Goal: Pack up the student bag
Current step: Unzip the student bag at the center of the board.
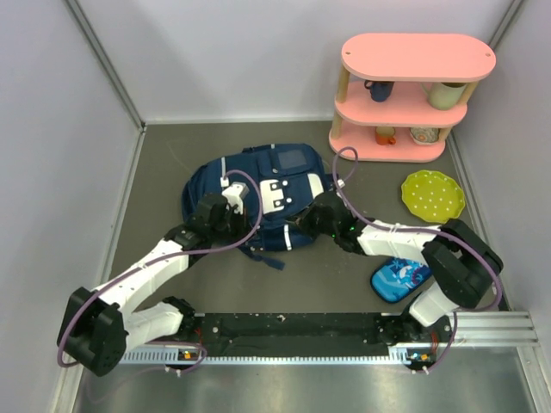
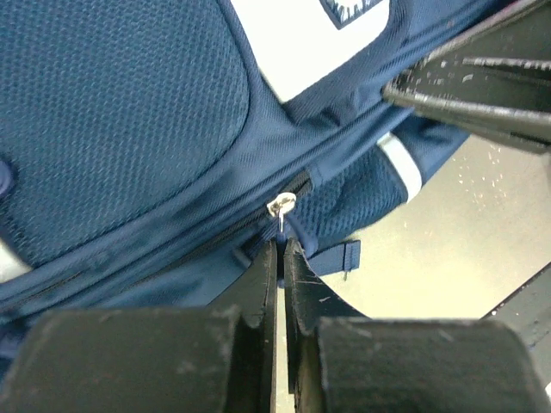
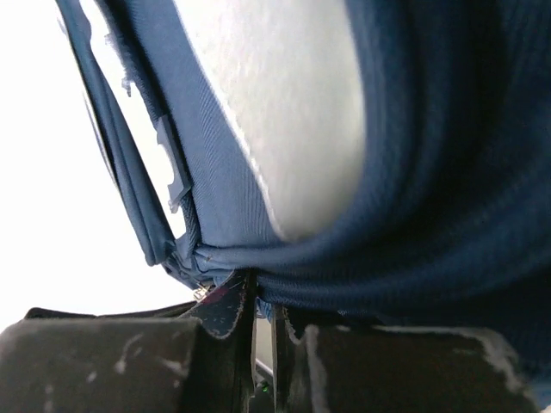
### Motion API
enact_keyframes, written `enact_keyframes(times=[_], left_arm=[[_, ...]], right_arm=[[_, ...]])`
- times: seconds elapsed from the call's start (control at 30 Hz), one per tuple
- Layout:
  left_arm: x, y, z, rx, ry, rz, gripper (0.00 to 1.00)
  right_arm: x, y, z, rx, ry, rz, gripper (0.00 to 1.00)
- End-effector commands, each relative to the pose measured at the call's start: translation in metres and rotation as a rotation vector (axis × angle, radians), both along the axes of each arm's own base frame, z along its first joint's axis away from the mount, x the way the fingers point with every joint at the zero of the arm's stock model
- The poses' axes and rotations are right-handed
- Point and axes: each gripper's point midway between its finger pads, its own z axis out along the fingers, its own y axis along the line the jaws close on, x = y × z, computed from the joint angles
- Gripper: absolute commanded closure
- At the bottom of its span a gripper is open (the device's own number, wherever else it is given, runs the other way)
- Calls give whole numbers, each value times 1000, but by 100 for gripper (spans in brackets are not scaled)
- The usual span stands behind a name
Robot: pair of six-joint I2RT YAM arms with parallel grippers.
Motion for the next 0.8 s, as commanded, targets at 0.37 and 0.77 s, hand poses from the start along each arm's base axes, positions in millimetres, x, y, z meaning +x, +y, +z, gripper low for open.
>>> enact_keyframes(times=[0.37, 0.77], left_arm=[[-16, 57, -2, 229, 65, 196, 100], [-38, 69, -3, 217, 116, 267, 100]], right_arm=[[71, -99, 29, -238, -212, -30, 100], [119, -63, 53, -266, -338, 297, 100]])
